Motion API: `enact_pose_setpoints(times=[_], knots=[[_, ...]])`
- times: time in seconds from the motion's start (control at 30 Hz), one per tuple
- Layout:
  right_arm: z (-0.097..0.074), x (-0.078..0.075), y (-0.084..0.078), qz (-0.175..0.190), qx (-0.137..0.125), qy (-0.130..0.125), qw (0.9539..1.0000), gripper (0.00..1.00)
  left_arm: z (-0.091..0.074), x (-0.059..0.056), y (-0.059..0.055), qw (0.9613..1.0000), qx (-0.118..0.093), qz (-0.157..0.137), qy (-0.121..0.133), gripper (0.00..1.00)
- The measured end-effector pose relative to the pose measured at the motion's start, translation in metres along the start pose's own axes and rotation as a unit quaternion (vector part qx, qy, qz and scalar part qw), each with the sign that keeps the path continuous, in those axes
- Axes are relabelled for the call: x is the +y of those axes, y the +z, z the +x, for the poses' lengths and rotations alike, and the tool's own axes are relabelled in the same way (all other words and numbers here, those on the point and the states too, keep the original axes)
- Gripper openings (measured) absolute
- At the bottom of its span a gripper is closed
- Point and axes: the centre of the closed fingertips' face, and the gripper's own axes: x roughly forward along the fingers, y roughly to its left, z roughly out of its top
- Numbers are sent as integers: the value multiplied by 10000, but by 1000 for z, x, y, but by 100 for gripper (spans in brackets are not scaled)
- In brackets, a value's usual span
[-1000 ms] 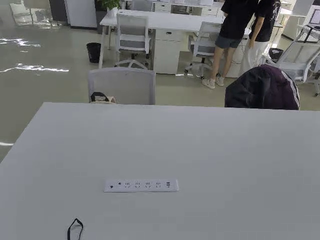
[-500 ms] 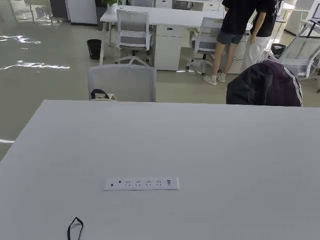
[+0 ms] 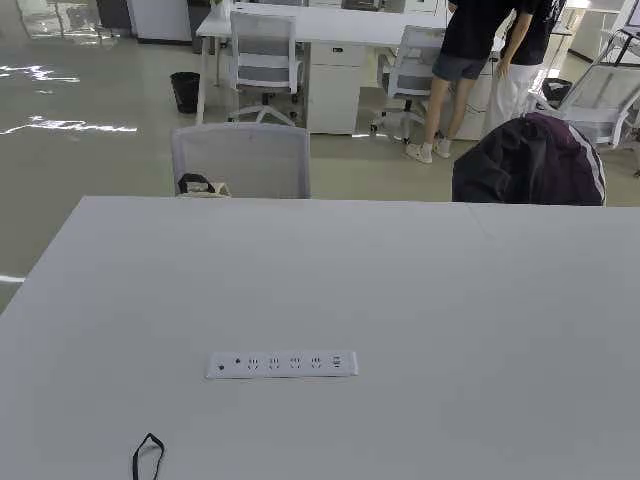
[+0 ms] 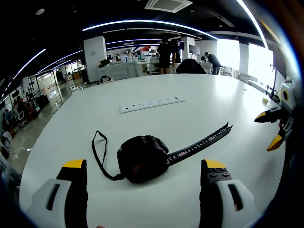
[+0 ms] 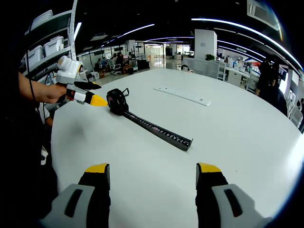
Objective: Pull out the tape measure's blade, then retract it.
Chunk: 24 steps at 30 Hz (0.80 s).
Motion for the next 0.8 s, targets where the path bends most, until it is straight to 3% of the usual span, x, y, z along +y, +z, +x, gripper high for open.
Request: enact_pose_setpoints(times=[0.3,0.57,0.8], knots=[[8,-10,2,-296,135,245,9992,71,15,6,-6,9996,51,-205,192,99],[15,-23,5,-653,125,408,9970,66,28,9,-10,9973,132,-598,394,95],[25,-31,2,-1003,211,637,9927,61,36,4,-16,9950,203,-833,514,91]])
